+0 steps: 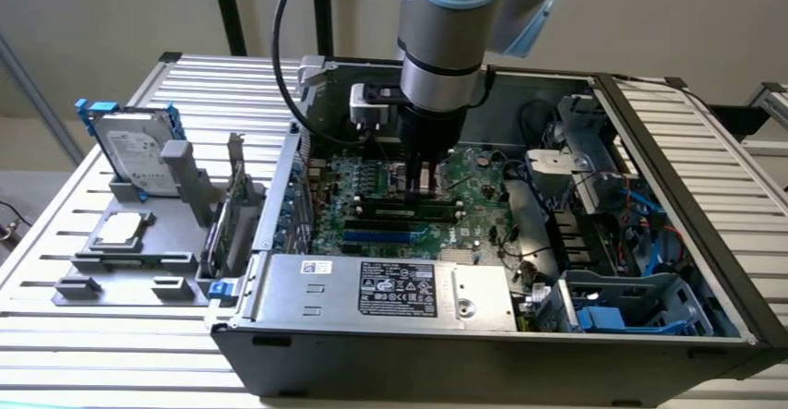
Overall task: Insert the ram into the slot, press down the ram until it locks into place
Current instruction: 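Press down the ram until it locks into place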
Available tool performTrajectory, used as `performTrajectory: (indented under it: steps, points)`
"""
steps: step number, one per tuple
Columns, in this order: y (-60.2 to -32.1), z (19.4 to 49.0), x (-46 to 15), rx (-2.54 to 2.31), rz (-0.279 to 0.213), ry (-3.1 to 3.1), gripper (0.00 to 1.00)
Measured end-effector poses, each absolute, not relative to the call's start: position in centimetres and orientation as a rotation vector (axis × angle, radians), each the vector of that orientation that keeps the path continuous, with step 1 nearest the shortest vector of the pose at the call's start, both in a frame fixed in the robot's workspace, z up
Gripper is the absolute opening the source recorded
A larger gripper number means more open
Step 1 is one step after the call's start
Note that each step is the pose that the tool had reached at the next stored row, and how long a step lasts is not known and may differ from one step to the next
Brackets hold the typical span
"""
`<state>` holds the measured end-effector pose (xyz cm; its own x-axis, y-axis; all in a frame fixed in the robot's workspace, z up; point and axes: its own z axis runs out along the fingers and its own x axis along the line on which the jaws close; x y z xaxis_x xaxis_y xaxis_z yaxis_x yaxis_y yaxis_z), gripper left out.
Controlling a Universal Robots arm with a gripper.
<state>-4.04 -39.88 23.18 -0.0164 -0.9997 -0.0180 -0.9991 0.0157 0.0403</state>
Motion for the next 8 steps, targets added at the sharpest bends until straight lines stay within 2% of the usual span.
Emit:
performTrajectory:
  steps: [8]
  points:
    - [-40.0,26.8,-3.8,2.189,-0.07,-2.224,0.1]
